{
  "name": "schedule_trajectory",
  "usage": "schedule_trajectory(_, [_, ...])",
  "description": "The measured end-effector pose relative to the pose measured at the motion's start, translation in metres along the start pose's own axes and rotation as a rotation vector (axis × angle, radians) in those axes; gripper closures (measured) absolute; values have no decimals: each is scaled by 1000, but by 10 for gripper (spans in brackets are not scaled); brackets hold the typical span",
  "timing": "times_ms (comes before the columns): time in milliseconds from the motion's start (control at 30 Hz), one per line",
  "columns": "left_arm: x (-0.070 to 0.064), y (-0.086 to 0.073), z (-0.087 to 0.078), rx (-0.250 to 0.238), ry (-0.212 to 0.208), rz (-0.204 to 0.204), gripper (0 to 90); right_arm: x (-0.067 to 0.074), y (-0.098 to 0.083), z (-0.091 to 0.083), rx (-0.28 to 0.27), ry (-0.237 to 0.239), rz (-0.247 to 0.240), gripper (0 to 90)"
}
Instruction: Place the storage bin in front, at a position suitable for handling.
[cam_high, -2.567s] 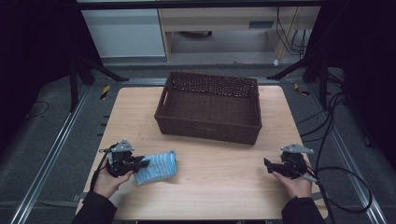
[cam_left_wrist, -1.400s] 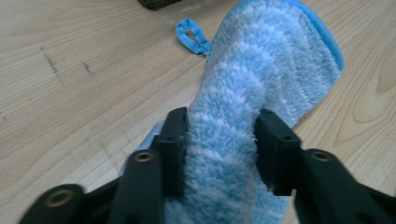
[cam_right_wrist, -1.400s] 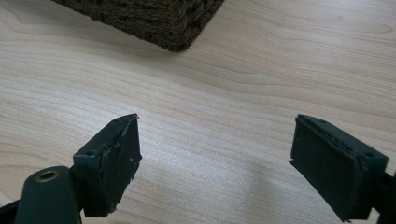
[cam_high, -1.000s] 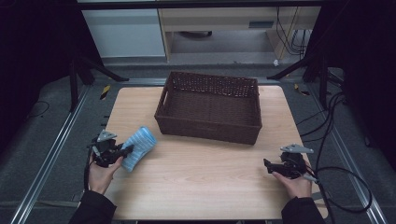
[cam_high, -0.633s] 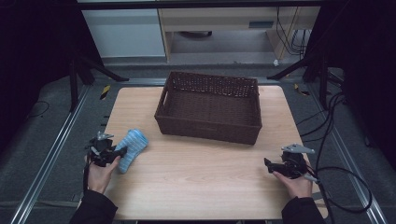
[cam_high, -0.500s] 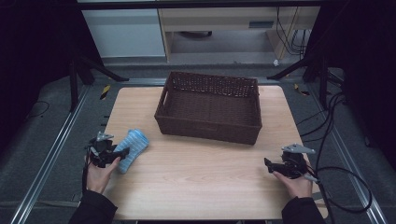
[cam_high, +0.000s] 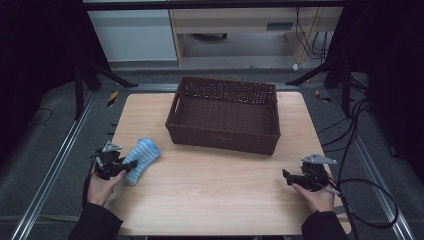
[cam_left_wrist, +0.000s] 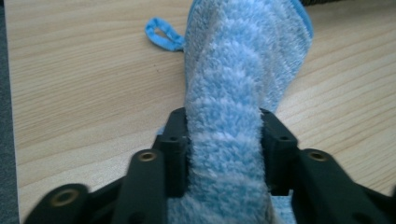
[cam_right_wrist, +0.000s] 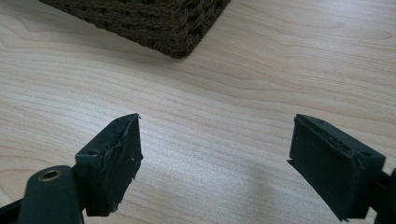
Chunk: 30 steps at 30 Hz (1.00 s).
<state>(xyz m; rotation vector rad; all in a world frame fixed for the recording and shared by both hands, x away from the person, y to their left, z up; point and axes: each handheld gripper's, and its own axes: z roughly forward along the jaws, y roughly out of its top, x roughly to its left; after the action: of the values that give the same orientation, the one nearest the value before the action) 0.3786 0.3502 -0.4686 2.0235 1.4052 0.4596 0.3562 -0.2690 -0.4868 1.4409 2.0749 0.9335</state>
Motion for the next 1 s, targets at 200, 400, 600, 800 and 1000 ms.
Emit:
schedule_trajectory(200, [-1,9,-12,-55,135,-176,663,0,0,0,0,0,2,171])
schedule_trajectory(400, [0,4,0,8,144,-190,626,0,1,-1,-8,7,9,173])
schedule_trajectory(600, [-5,2,-1,-11,128,-157,440,0,2,-3,-30,6,16,178])
schedule_trajectory(800, [-9,10,-22,-113,115,-147,369,-3,10,-14,-112,-1,44,213])
schedule_trajectory(1000, [-18,25,-29,-148,83,-106,367,-4,25,-21,-152,18,43,273])
